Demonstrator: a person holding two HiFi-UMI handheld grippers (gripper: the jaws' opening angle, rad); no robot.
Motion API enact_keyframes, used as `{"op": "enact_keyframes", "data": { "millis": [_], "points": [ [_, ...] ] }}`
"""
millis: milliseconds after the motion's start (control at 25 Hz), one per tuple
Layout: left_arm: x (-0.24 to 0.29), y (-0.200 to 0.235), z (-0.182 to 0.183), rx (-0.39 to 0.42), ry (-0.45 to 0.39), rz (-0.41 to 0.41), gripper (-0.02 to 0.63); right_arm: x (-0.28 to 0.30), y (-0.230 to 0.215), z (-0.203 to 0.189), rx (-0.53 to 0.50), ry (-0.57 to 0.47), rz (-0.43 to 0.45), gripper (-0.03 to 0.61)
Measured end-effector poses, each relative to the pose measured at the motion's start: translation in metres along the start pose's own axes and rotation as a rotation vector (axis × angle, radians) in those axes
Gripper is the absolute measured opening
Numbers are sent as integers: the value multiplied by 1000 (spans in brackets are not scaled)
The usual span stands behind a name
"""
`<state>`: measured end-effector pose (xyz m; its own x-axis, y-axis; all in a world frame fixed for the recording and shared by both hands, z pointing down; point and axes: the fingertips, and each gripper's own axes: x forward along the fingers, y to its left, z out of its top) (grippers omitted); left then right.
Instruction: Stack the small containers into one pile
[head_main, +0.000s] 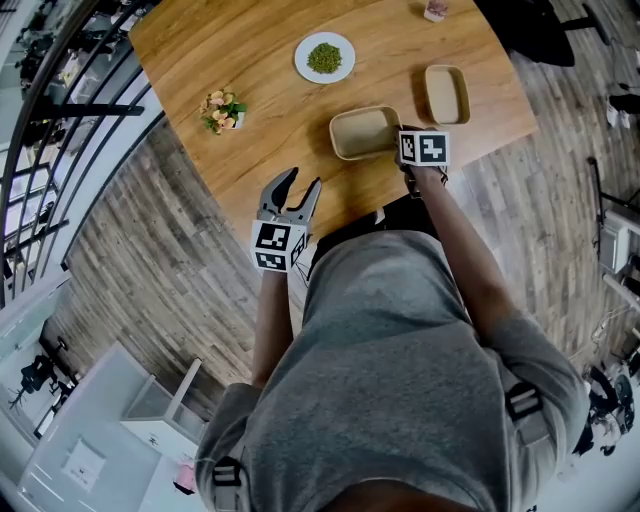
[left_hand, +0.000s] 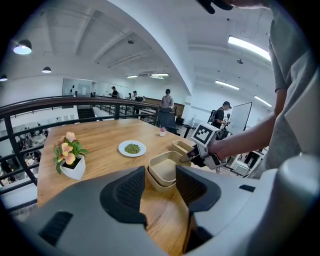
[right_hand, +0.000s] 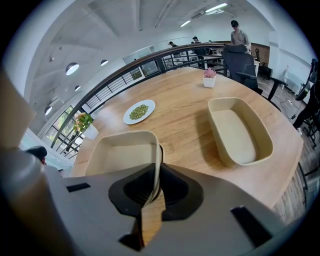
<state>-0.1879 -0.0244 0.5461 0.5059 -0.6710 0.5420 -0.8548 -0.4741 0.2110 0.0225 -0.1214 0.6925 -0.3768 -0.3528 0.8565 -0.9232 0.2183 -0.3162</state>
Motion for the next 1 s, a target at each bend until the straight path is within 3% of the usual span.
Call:
{"op": "enact_keyframes", "data": {
  "millis": [680, 1000],
  "points": [
    [-10, -3, -1, -1, -20, 9, 202, -6, 8, -3, -50, -15, 34, 163],
    [-9, -7, 0, 9, -24, 4, 202, -10, 10, -4, -70, -45, 51, 186]
  ]
}}
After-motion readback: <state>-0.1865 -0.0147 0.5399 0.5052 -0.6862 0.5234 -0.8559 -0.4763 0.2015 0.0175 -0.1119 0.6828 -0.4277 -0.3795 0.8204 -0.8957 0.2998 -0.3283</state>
